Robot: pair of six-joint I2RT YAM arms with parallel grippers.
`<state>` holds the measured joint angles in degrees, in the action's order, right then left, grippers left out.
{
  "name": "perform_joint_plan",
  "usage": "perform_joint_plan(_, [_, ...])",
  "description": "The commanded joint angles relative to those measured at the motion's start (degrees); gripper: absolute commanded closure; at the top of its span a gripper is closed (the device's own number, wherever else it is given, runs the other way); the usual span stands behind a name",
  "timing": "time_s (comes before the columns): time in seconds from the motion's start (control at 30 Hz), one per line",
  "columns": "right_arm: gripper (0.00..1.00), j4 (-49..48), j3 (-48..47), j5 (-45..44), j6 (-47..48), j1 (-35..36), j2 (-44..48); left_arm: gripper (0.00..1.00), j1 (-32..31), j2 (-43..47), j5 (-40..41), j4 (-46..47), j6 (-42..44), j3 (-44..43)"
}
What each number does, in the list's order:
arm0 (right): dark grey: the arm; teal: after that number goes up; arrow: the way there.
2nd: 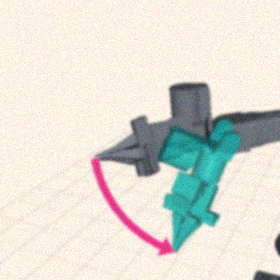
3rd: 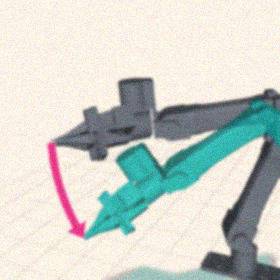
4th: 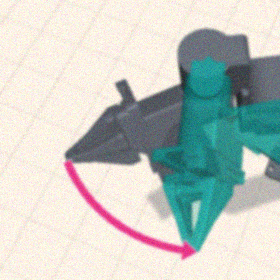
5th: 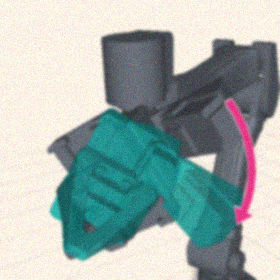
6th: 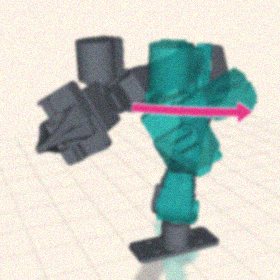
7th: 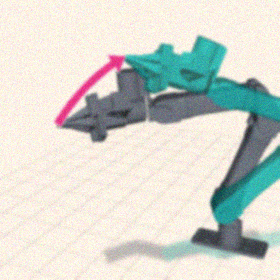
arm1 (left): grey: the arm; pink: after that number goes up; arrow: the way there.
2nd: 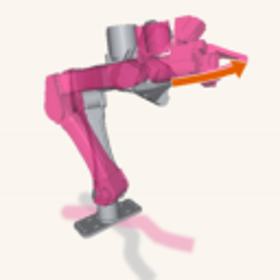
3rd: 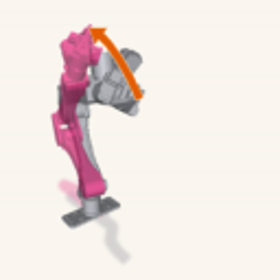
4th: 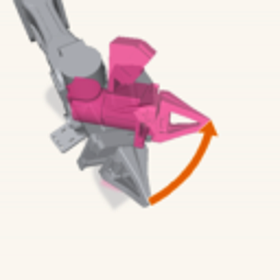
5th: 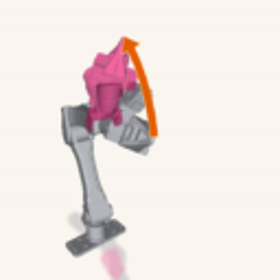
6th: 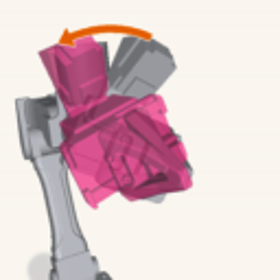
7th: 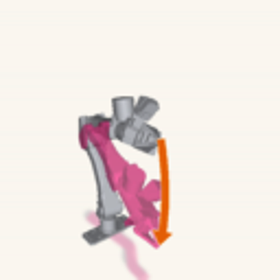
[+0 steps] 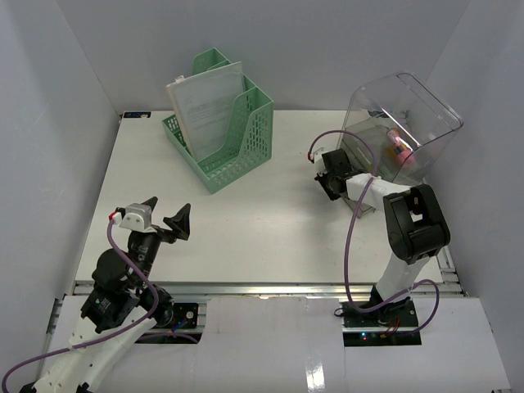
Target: Organize the desk
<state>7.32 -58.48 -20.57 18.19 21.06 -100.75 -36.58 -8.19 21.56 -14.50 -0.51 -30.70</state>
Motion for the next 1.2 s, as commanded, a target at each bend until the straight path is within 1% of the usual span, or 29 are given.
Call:
perform_joint_plan(0.0, [0.74,-9.2,1.1,-14.7,0.6,-0.6,-0.1,0.02,0.2,-0.8,-0.7,0.6,-0.3,0.3])
perform_joint_plan(0.13, [0.68,-10.5,1.1,-16.1,2.7,-0.7,-1.4,0.02,0.2,-0.8,-0.6,0.6,-0.3,0.4])
perform_joint_plan(0.33, [0.63,-12.5,0.6,-18.3,5.0,-0.8,-2.1,0.02,0.2,-0.7,-0.7,0.5,-0.3,0.3])
perform_joint_plan(0.63, [0.57,-13.3,1.5,-18.2,6.5,-2.4,-1.4,0.02,0.2,-0.5,-0.8,0.6,-0.3,0.4])
perform_joint_plan(0.73, [0.57,-12.6,1.9,-16.3,6.8,-2.4,-0.4,0.02,0.2,-0.4,-0.9,0.5,-0.4,0.3])
perform_joint_plan(0.8, [0.56,-8.9,1.3,-8.4,6.8,-2.5,0.9,0.02,0.2,-0.4,-0.8,0.5,-0.4,0.3])
perform_joint_plan(0.83, [0.55,-4.2,0.2,-3.5,7.3,-2.5,1.8,0.02,0.2,-0.4,-0.9,0.5,-0.4,0.4])
perform_joint_plan(0.87, [0.52,-0.2,-0.8,4.0,8.3,-2.5,3.0,0.02,0.2,-0.5,-0.9,0.5,-0.4,0.3])
perform_joint_plan(0.9, [0.39,3.9,-1.9,12.1,10.0,-2.4,4.8,0.02,0.2,-0.5,-1.0,0.5,-0.5,0.3])
perform_joint_plan(0.93, [0.1,8.8,-3.1,16.7,12.1,-2.5,6.5,0.02,0.2,-0.5,-1.1,0.5,-0.5,0.3])
perform_joint_plan(0.97, [0.1,10.5,-3.4,24.2,12.8,-2.5,8.3,0.02,0.2,-0.7,-1.3,0.6,-0.5,0.3])
perform_joint_plan(1.0, [0.1,11.6,-3.5,29.5,13.2,-2.5,10.4,0.02,0.2,-0.8,-1.6,0.6,-0.5,0.3])
perform_joint_plan(1.1, [0.1,12.0,-3.3,36.0,13.0,-2.5,16.3,0.02,0.2,-1.6,-3.4,0.7,-0.7,0.3])
perform_joint_plan(1.17, [0.1,11.9,-3.7,38.3,12.7,-2.5,20.8,0.02,0.2,-2.4,-6.5,0.8,-1.0,0.2])
